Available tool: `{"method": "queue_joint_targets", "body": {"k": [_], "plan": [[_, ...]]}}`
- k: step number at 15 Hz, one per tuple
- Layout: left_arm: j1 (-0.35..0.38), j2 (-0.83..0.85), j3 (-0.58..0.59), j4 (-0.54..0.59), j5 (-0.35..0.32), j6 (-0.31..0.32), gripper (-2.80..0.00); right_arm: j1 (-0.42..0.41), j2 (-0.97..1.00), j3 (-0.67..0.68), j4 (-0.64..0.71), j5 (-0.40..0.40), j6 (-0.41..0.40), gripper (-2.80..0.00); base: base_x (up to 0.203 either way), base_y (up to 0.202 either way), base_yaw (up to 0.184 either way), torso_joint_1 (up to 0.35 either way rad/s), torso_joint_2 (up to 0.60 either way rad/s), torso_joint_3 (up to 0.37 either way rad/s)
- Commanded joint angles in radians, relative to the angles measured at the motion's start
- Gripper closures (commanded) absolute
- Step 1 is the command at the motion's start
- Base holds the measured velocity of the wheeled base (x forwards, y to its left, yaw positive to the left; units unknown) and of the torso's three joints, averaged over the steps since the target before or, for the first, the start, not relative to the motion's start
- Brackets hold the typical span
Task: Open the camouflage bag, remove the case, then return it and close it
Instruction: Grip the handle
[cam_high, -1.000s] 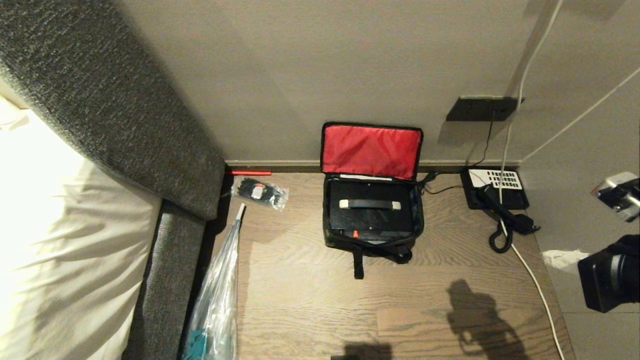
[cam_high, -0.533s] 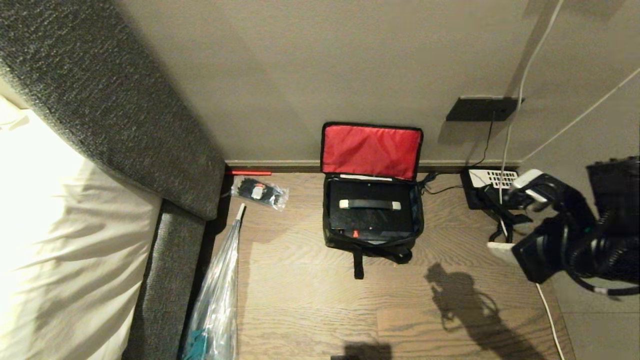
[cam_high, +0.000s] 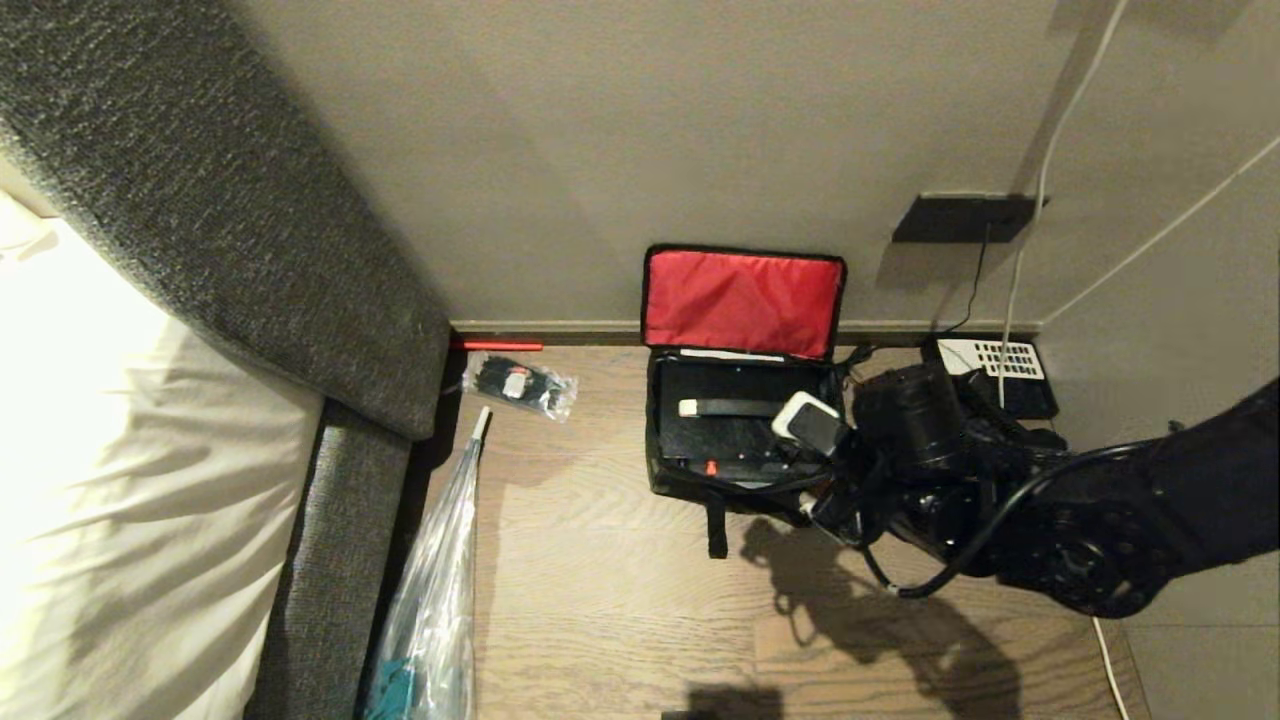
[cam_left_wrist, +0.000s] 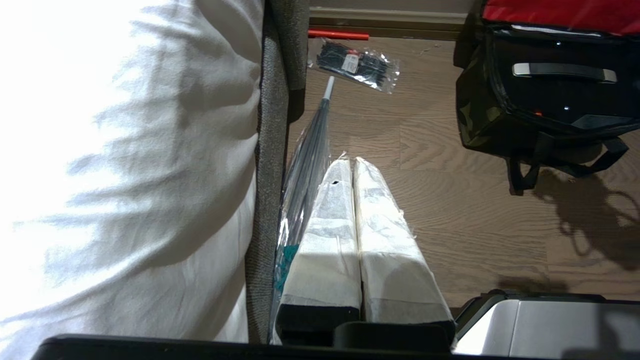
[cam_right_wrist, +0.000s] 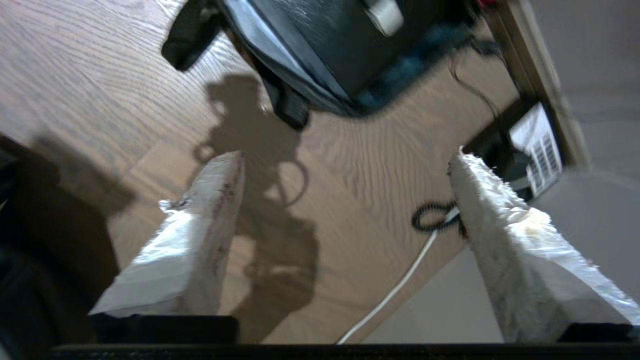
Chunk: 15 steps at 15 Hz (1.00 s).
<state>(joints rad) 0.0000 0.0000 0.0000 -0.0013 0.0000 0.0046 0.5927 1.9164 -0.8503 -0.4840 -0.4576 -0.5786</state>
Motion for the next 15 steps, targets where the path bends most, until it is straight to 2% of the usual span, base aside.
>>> {"method": "queue_joint_targets", "body": {"k": [1, 2, 4, 5, 10, 13, 15], "plan": [[0.0, 0.0, 0.0, 0.0, 0.0, 0.0, 0.0, 0.03, 0.154, -0.04, -0.136, -0.01, -0.058, -2.8, 0.0, 0.0, 0.0, 0.0, 0.0, 0.0], [0.0, 0.0, 0.0, 0.0, 0.0, 0.0, 0.0, 0.033, 0.186, -0.056, -0.201, -0.016, -0.137, -2.8, 0.0, 0.0, 0.0, 0.0, 0.0, 0.0], [0.0, 0.0, 0.0, 0.0, 0.0, 0.0, 0.0, 0.031, 0.225, -0.073, -0.296, -0.065, -0.401, -2.8, 0.0, 0.0, 0.0, 0.0, 0.0, 0.0], [0.0, 0.0, 0.0, 0.0, 0.0, 0.0, 0.0, 0.03, 0.269, -0.084, -0.347, -0.092, -0.456, -2.8, 0.0, 0.0, 0.0, 0.0, 0.0, 0.0], [0.0, 0.0, 0.0, 0.0, 0.0, 0.0, 0.0, 0.008, 0.443, -0.171, -0.429, -0.119, -0.452, -2.8, 0.0, 0.0, 0.0, 0.0, 0.0, 0.0], [0.0, 0.0, 0.0, 0.0, 0.0, 0.0, 0.0, -0.021, 0.505, -0.309, -0.414, -0.121, -0.552, -2.8, 0.0, 0.0, 0.0, 0.0, 0.0, 0.0], [0.0, 0.0, 0.0, 0.0, 0.0, 0.0, 0.0, -0.033, 0.575, -0.384, -0.412, -0.128, -0.566, -2.8, 0.0, 0.0, 0.0, 0.0, 0.0, 0.0]]}}
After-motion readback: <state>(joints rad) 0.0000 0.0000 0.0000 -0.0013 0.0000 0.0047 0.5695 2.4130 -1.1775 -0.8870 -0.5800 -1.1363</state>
